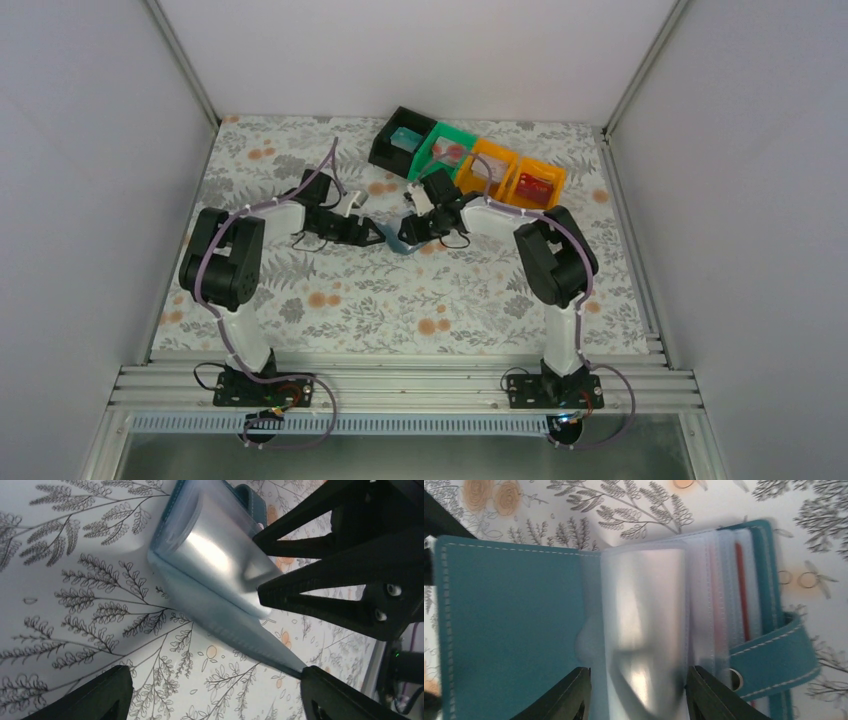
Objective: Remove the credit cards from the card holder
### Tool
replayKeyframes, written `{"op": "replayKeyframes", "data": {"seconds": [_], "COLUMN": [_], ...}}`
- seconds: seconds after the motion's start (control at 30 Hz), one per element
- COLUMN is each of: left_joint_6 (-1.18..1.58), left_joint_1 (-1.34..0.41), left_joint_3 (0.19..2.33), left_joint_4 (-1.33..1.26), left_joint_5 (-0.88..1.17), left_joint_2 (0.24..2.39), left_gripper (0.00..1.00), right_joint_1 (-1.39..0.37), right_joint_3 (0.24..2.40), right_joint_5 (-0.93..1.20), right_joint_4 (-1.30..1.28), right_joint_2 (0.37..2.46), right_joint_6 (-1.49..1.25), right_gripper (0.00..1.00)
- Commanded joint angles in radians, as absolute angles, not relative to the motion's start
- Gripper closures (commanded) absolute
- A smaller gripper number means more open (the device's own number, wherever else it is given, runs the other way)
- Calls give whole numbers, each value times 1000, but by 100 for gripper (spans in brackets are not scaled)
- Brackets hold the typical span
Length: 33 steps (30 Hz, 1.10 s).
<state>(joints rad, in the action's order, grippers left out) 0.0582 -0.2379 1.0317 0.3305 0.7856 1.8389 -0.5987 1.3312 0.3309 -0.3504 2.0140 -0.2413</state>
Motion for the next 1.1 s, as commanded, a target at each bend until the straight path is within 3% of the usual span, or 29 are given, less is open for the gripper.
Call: {"op": "replayKeyframes", "data": {"seconds": [0.0, 0.17, 0.53, 0.7, 0.93, 1.07], "left_joint_6": [31, 17, 14, 17, 21, 20], "left_joint_1": [-234, -229, -204, -202, -202, -202], "left_joint_3": [1061, 1064, 1069, 1066, 1062, 1060], "left_joint_4": [329, 334, 339, 334, 331, 327], "left_joint_5": [775, 748, 737, 735, 734, 730], "left_joint_2": [1873, 1889, 1946, 1958, 1974, 1977], "left_gripper": [22, 35, 37, 43, 48, 48], "right_joint_1": [-622, -623, -623, -605, -517, -516], "right_joint_3": [1339, 1352, 1365, 1421, 1309, 1332], "right_joint_5": [423, 589, 745, 640, 382, 440], "right_joint_4": [-352, -299, -181, -281, -348, -337], "right_joint_2": [2045, 2068, 2072, 1995, 1917, 2001], "right_joint_6": [-254, -275, -345, -310, -323, -324], "right_gripper": [50, 54, 56, 54, 47, 47]}}
